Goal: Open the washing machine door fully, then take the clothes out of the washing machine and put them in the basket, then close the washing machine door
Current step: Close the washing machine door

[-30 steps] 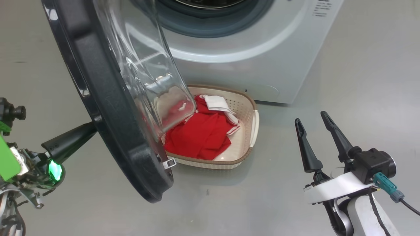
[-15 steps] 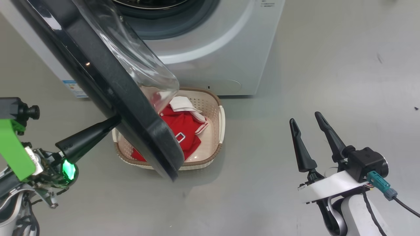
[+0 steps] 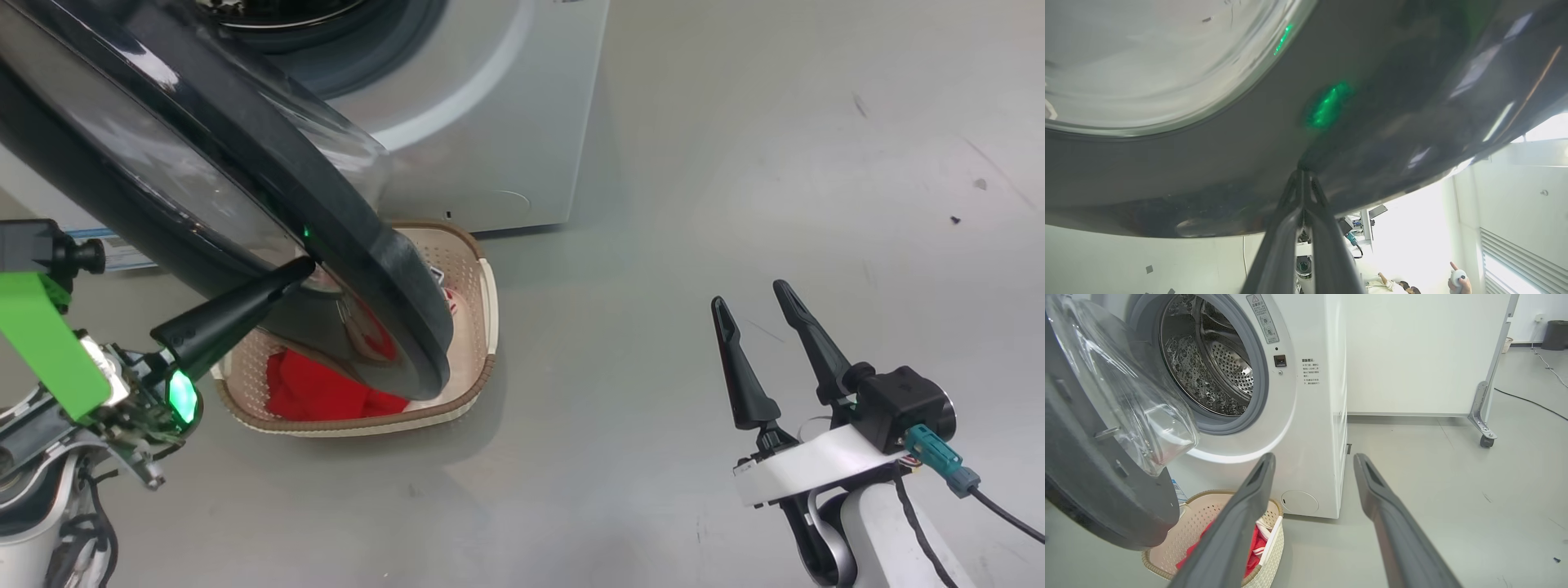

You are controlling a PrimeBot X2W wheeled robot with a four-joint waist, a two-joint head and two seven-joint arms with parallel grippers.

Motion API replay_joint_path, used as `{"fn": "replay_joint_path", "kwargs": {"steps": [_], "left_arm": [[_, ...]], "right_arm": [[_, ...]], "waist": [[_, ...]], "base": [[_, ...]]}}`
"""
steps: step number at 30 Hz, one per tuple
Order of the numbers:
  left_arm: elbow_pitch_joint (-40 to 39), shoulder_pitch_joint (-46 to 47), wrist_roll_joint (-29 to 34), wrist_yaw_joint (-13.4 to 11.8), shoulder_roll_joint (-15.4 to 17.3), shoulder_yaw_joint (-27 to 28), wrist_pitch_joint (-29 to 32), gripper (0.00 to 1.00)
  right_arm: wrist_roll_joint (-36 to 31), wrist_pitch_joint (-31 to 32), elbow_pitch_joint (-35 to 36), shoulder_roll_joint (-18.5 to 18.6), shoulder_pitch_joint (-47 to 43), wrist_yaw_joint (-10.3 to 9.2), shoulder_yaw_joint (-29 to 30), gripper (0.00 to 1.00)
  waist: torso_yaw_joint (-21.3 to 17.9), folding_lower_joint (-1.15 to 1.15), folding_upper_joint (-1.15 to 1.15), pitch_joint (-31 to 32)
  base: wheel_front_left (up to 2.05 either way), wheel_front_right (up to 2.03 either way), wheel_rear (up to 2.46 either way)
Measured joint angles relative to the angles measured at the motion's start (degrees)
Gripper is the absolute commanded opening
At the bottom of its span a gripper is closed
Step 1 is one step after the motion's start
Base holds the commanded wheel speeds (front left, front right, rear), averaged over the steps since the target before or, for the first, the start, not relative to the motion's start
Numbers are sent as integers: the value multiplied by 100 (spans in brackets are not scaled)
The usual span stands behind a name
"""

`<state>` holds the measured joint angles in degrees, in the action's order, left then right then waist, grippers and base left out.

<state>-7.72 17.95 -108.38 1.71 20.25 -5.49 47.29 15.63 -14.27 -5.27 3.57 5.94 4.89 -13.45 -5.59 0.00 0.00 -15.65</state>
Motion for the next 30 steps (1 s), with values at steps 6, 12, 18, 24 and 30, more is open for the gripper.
{"fn": "replay_joint_path", "kwargs": {"steps": [6, 12, 18, 24, 30], "left_arm": [[78, 239, 9, -102, -83, 46, -132, 0], [163, 626, 24, -293, -116, 122, -283, 0], [223, 987, 77, -404, -114, 154, -392, 0], [397, 1422, 292, -495, -111, 223, -530, 0], [633, 1756, 370, -546, -89, 293, -665, 0]], "right_arm": [[63, -2, 22, -11, 93, 0, -3, 100], [144, -18, 94, -26, 185, 0, 5, 100], [186, -18, 147, -35, 299, 1, 9, 100], [213, -18, 181, -46, 418, 2, 0, 100], [253, -18, 189, -62, 462, 8, -13, 100]], "waist": [[-227, 0, 0, -101], [-416, 0, 0, -287], [-581, 0, 0, -464], [-790, 0, 0, -669], [-1006, 0, 0, -839]], "base": [[0, 0, 0], [0, 0, 0], [0, 0, 0], [0, 0, 0], [0, 0, 0]]}}
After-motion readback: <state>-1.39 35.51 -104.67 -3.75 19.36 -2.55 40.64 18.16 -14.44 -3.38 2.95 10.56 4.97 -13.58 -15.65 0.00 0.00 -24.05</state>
